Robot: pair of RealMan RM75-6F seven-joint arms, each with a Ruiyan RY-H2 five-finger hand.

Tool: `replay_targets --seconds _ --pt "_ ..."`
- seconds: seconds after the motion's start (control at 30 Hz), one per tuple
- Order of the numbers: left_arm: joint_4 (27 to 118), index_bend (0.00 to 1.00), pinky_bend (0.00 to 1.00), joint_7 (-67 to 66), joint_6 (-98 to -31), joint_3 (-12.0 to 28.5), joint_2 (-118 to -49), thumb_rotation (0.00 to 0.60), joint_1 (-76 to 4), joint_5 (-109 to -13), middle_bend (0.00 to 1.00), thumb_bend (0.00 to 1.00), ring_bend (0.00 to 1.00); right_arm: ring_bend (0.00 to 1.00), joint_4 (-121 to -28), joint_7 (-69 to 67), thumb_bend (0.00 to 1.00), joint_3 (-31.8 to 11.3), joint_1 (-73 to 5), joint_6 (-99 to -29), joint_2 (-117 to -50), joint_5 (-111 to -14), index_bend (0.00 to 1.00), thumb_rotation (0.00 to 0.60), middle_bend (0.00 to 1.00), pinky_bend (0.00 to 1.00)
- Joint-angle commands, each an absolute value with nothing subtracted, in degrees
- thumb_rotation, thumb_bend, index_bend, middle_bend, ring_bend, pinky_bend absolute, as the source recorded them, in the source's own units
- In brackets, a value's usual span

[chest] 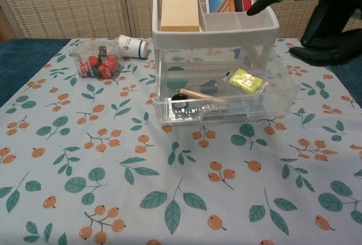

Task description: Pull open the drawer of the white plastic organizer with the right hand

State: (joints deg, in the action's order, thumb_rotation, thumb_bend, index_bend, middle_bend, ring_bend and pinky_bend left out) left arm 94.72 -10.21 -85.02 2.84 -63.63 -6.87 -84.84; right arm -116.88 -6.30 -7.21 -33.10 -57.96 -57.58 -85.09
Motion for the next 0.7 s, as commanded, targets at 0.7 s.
replay_targets --seconds 0.7 --pt "93.89 0.02 0.07 -8.97 -86.01 2.30 -63.71 0.600 -5.79 -85.47 0.00 0.22 0.00 1.00 -111.55 22.50 0.26 -12.31 -54.01 -45.50 -68.88 -58.79 0.51 0.600 1.00 1.00"
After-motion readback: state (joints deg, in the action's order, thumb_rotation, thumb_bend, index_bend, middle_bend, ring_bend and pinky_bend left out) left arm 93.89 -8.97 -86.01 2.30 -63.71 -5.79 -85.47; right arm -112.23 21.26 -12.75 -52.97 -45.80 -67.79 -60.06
